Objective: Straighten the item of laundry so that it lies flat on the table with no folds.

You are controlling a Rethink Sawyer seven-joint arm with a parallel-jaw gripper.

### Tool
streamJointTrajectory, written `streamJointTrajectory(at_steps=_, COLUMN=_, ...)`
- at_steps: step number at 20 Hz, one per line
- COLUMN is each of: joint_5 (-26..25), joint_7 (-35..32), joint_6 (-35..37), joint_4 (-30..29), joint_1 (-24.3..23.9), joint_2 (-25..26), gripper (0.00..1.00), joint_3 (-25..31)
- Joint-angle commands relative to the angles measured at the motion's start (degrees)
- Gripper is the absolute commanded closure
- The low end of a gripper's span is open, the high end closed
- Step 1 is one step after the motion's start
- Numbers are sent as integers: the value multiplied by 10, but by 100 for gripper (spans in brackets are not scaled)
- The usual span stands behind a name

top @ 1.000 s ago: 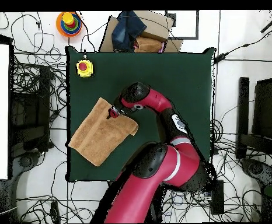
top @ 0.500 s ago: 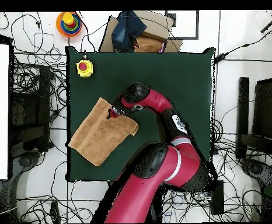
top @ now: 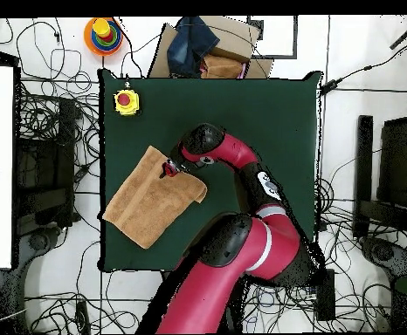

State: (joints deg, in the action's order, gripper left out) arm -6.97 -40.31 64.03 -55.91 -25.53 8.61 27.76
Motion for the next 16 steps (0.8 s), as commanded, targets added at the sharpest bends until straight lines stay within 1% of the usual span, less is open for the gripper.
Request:
streamJointTrajectory(at_steps=1, joint_5=-17, joint_7=-56, joint_6=-133, joint_4=-27, joint_1=1, joint_2=72, gripper=0, joint_3=2)
streamJointTrajectory(at_steps=3, joint_5=-16, joint_7=-46, joint_6=-126, joint_4=-17, joint_1=0, joint_2=79, gripper=0, joint_3=5)
streamJointTrajectory(at_steps=5, joint_5=-13, joint_7=-36, joint_6=-102, joint_4=-11, joint_1=0, joint_2=81, gripper=0, joint_3=5)
streamJointTrajectory(at_steps=16, joint_5=-12, joint_7=-31, joint_6=-91, joint_4=-6, joint_1=0, joint_2=81, gripper=0, joint_3=3)
